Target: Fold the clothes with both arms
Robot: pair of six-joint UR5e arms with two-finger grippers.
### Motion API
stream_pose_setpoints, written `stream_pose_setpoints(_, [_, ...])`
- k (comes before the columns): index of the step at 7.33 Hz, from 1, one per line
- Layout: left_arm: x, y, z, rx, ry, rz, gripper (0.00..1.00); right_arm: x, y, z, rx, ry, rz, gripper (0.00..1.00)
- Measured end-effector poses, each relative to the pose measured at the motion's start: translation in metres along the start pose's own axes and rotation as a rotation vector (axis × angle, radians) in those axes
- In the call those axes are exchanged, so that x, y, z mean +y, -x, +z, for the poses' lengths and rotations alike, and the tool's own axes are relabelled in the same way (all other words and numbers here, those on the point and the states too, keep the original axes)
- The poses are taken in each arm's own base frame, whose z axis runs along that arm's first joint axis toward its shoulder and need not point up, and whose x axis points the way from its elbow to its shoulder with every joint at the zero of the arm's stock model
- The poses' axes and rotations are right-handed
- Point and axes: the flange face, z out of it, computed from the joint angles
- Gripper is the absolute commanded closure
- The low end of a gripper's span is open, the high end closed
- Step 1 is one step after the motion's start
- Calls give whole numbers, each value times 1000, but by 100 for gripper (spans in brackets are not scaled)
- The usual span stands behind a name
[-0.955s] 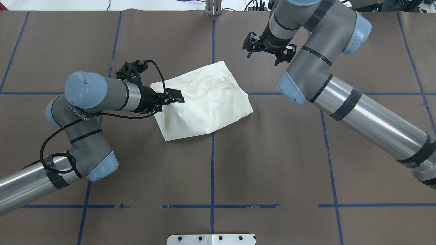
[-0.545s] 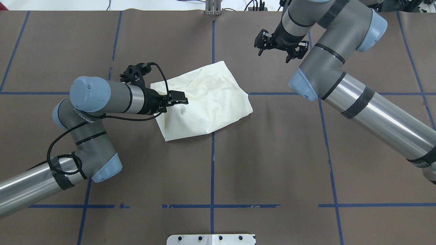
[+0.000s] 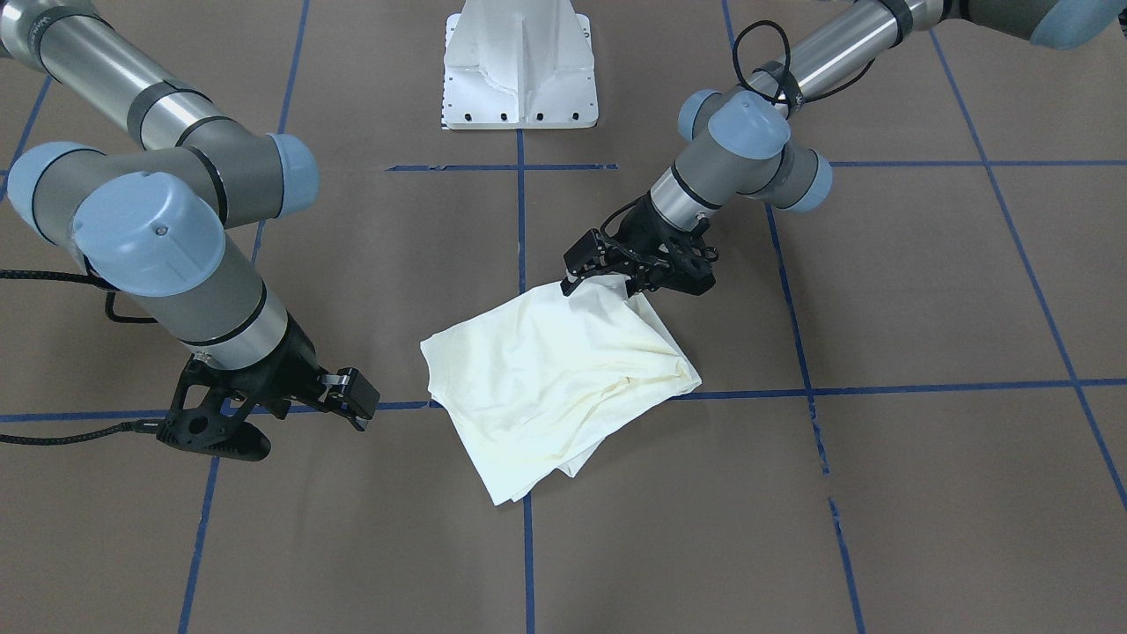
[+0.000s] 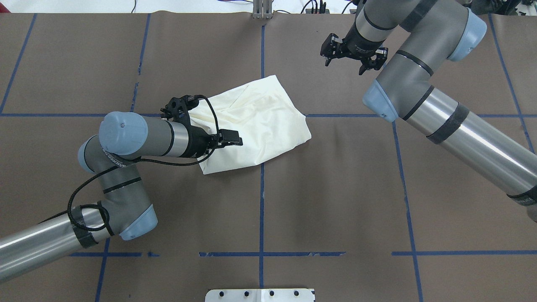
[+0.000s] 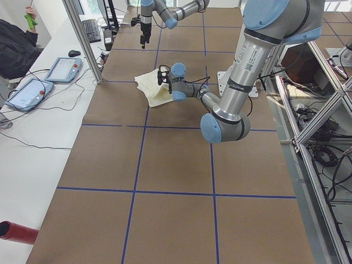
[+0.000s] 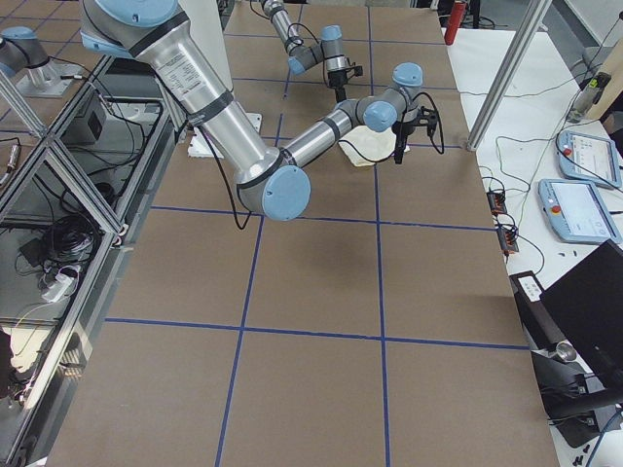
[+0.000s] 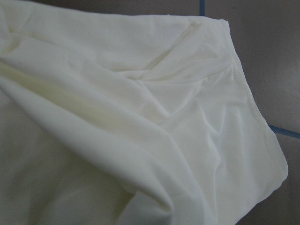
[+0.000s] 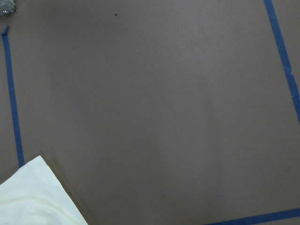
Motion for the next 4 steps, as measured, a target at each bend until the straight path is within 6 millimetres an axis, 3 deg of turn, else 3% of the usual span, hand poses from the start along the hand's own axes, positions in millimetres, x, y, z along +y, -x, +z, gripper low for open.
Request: stream_pose_setpoints(4, [41,-11,10,36,64,-52,0,-10,-15,-1,12,-7,-17,0])
